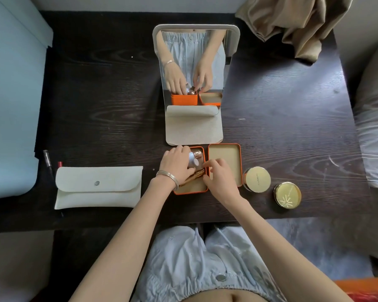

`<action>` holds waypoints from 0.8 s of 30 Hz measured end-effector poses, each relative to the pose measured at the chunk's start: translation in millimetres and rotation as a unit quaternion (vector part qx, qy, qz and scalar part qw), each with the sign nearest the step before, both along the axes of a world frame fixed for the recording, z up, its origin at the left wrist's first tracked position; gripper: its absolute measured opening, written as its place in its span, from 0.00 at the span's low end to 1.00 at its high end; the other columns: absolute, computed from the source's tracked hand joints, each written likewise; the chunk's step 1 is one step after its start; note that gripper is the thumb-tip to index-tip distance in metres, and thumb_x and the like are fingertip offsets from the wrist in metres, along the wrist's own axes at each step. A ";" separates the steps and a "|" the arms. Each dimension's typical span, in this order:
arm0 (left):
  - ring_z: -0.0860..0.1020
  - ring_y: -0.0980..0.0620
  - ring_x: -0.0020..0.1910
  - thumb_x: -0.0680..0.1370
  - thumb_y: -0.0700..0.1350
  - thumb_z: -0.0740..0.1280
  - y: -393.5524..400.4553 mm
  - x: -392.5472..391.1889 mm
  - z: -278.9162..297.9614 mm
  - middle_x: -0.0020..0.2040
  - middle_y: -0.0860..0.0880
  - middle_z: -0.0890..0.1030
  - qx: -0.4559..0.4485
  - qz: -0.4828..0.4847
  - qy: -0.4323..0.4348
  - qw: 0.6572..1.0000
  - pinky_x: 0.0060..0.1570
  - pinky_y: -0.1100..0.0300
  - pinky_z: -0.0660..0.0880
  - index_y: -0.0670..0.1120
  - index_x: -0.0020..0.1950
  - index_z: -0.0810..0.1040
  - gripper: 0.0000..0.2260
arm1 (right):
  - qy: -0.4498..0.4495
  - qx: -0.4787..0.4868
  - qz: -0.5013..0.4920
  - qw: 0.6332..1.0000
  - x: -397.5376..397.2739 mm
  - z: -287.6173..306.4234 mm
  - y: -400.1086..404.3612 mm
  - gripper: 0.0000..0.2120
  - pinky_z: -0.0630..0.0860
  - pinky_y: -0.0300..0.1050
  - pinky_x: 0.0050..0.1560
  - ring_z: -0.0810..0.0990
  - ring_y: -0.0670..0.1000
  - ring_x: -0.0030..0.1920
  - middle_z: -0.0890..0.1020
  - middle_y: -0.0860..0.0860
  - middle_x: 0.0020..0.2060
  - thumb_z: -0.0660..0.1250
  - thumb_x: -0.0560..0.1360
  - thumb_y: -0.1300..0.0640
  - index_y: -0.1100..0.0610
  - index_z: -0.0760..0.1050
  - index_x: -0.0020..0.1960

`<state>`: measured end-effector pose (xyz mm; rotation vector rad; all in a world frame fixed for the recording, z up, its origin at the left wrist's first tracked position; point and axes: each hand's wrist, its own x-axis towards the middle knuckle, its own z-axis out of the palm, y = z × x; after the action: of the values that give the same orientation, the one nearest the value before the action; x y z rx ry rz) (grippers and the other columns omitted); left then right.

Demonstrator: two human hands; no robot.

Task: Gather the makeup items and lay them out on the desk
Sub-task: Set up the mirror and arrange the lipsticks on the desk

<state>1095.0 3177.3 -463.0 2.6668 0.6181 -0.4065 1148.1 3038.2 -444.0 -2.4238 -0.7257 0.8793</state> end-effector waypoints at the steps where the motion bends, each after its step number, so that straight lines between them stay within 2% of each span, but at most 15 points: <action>1: 0.74 0.48 0.52 0.75 0.49 0.65 1.4 -3.1 0.5 0.55 0.45 0.75 -0.016 0.024 -0.025 0.999 0.52 0.56 0.69 0.44 0.59 0.69 0.16 | -0.008 -0.006 0.008 1.000 -0.6 -0.1 1.3 0.15 0.70 0.41 0.53 0.72 0.53 0.58 0.72 0.54 0.58 0.63 0.75 0.63 0.58 0.72 0.61; 3: 0.75 0.48 0.47 0.74 0.47 0.65 4.5 -9.0 1.6 0.51 0.47 0.75 -0.075 0.089 -0.070 0.991 0.46 0.58 0.70 0.44 0.57 0.69 0.14 | -0.024 -0.017 0.021 0.999 -1.7 -0.1 4.1 0.16 0.68 0.40 0.50 0.71 0.53 0.59 0.72 0.54 0.58 0.62 0.75 0.63 0.58 0.72 0.62; 5: 0.74 0.51 0.43 0.74 0.48 0.67 9.3 -16.2 1.1 0.46 0.50 0.74 -0.147 0.169 -0.102 0.969 0.40 0.61 0.69 0.44 0.57 0.70 0.15 | -0.035 -0.030 0.030 0.998 -2.4 -0.2 7.3 0.16 0.69 0.40 0.52 0.70 0.52 0.60 0.72 0.54 0.59 0.62 0.75 0.62 0.58 0.72 0.62; 6: 0.74 0.53 0.41 0.74 0.48 0.68 12.5 -20.5 0.1 0.44 0.51 0.73 -0.192 0.227 -0.123 0.947 0.37 0.63 0.68 0.44 0.56 0.70 0.15 | -0.043 -0.039 0.034 0.998 -2.9 -0.4 8.7 0.16 0.70 0.41 0.54 0.69 0.53 0.61 0.71 0.54 0.60 0.62 0.75 0.62 0.58 0.72 0.63; 8: 0.73 0.56 0.36 0.73 0.47 0.69 21.0 -30.3 -2.5 0.39 0.52 0.74 -0.265 0.364 -0.171 0.877 0.33 0.66 0.66 0.45 0.51 0.72 0.11 | -0.072 -0.063 0.047 0.994 -3.9 -0.8 12.0 0.16 0.69 0.42 0.56 0.67 0.53 0.62 0.69 0.53 0.62 0.62 0.75 0.62 0.57 0.72 0.63; 10: 0.73 0.57 0.34 0.74 0.48 0.68 33.4 -40.2 -5.8 0.37 0.53 0.73 -0.268 0.469 -0.190 0.820 0.31 0.66 0.66 0.46 0.47 0.71 0.09 | -0.130 -0.082 0.077 0.985 -5.0 -1.7 15.1 0.16 0.67 0.42 0.58 0.66 0.55 0.62 0.68 0.54 0.63 0.61 0.75 0.62 0.57 0.73 0.62; 11: 0.73 0.56 0.34 0.74 0.49 0.67 40.8 -43.8 -7.7 0.38 0.51 0.74 -0.257 0.494 -0.179 0.811 0.30 0.66 0.66 0.46 0.48 0.71 0.10 | -0.163 -0.083 0.100 0.978 -5.7 -2.9 16.3 0.16 0.66 0.42 0.59 0.66 0.56 0.62 0.69 0.54 0.64 0.61 0.75 0.63 0.57 0.73 0.62; 13: 0.76 0.52 0.37 0.74 0.52 0.66 55.3 -44.8 -9.6 0.43 0.47 0.77 -0.246 0.507 -0.137 0.815 0.32 0.61 0.71 0.46 0.52 0.71 0.12 | -0.208 -0.071 0.157 0.963 -7.9 -6.0 19.5 0.15 0.66 0.46 0.60 0.67 0.57 0.61 0.71 0.54 0.63 0.61 0.74 0.64 0.57 0.75 0.60; 15: 0.79 0.44 0.45 0.74 0.53 0.66 66.7 -39.4 -10.2 0.48 0.43 0.79 -0.250 0.512 -0.100 0.815 0.45 0.52 0.78 0.44 0.55 0.71 0.16 | -0.216 -0.054 0.211 0.952 -11.4 -9.4 24.3 0.14 0.68 0.49 0.58 0.69 0.59 0.60 0.75 0.54 0.59 0.63 0.74 0.64 0.58 0.77 0.57; 17: 0.79 0.40 0.49 0.74 0.51 0.65 74.5 -32.4 -9.3 0.51 0.41 0.79 -0.245 0.523 -0.072 0.813 0.53 0.46 0.77 0.43 0.57 0.70 0.17 | -0.218 -0.051 0.232 0.947 -15.1 -13.5 28.2 0.13 0.68 0.49 0.55 0.71 0.59 0.59 0.78 0.54 0.55 0.65 0.72 0.64 0.58 0.78 0.55; 19: 0.78 0.39 0.51 0.74 0.48 0.65 79.5 -26.8 -9.2 0.54 0.40 0.78 -0.251 0.540 -0.054 0.801 0.55 0.45 0.76 0.41 0.59 0.69 0.17 | -0.221 -0.073 0.240 0.942 -17.1 -18.0 30.3 0.12 0.65 0.48 0.54 0.70 0.58 0.60 0.79 0.52 0.55 0.64 0.73 0.63 0.57 0.77 0.55; 22: 0.78 0.40 0.54 0.74 0.45 0.65 82.2 -21.8 -5.5 0.55 0.39 0.78 -0.291 0.572 -0.072 0.764 0.57 0.45 0.75 0.40 0.60 0.69 0.18 | -0.227 -0.099 0.242 0.938 -16.2 -24.9 32.2 0.11 0.60 0.46 0.53 0.67 0.56 0.61 0.77 0.50 0.56 0.60 0.75 0.62 0.55 0.75 0.55; 24: 0.77 0.41 0.54 0.74 0.46 0.66 82.2 -21.5 -2.6 0.57 0.40 0.76 -0.275 0.563 -0.078 0.776 0.57 0.47 0.75 0.41 0.61 0.69 0.18 | -0.232 -0.099 0.233 0.939 -14.7 -27.0 33.7 0.09 0.59 0.46 0.52 0.67 0.55 0.61 0.78 0.49 0.54 0.61 0.76 0.61 0.54 0.75 0.54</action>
<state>1073.5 3259.5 -465.6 1.3790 1.5666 0.0147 1133.5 3071.9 -471.0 -2.7228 -1.4967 0.5549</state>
